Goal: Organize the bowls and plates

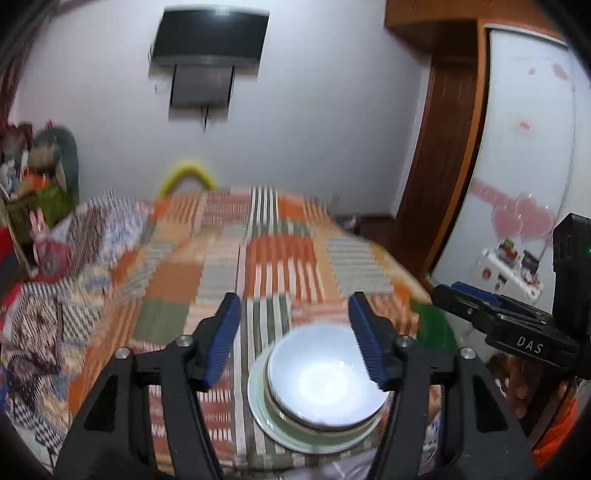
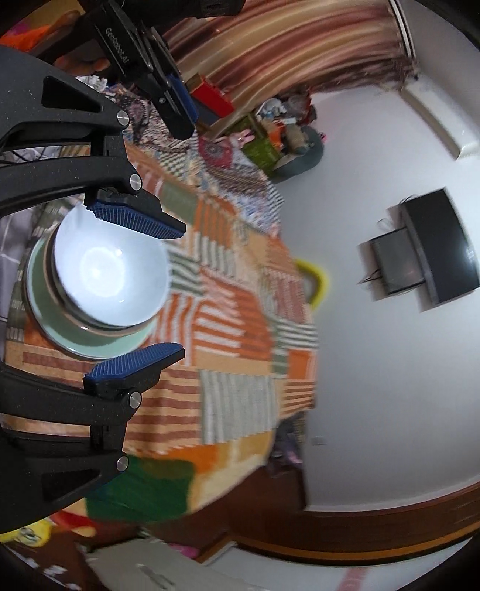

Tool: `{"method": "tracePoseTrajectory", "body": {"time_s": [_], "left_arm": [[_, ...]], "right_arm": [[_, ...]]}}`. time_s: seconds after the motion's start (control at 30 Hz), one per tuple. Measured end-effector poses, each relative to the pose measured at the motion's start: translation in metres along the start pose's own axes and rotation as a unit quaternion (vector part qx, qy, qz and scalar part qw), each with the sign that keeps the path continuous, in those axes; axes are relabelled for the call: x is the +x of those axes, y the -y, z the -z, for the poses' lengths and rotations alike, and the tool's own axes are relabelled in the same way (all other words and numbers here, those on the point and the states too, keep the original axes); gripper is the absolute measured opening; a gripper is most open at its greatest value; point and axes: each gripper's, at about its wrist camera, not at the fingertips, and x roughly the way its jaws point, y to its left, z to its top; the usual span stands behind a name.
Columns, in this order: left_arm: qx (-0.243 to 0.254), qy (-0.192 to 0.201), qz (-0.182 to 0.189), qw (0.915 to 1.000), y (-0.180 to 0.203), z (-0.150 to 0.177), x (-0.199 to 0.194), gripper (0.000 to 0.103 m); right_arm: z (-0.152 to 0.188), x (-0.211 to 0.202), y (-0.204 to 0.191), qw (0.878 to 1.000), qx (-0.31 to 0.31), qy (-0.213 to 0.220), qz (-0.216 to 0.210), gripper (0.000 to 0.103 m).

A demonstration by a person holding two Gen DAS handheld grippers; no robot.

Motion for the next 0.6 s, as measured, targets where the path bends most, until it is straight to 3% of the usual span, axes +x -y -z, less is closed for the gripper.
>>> {"method": "tracePoseTrajectory", "body": {"time_s": [0.2,0.33,0.37,0.4,0.53,0.6], "left_arm": [[0.008,0.067,0.006,0.9977,0.011,-0.016,-0.040,0.075],[0.012,0.105,0.003,0.9944,0.017,-0.018,-0.062,0.097],[0.014,0.110,0.001,0.9938,0.018,-0.018,-0.066,0.099],[0.016,0.115,-0.001,0.9932,0.019,-0.018,-0.069,0.101],[0.016,0.119,0.003,0.9927,0.019,-0.017,-0.076,0.102],[0.013,0.119,0.005,0.9928,0.018,-0.015,-0.078,0.102]], "right_arm": [[-0.015,-0.041,-0.014,0.997,-0.031,0.071,-0.002,0.060],[-0.019,-0.055,-0.020,0.994,-0.042,0.098,-0.003,0.062],[-0.019,-0.057,-0.022,0.994,-0.044,0.104,-0.004,0.067],[-0.019,-0.059,-0.023,0.993,-0.046,0.110,-0.005,0.073],[-0.019,-0.065,-0.029,0.990,-0.054,0.128,-0.004,0.074],[-0.018,-0.066,-0.030,0.989,-0.056,0.134,-0.003,0.084]]}}
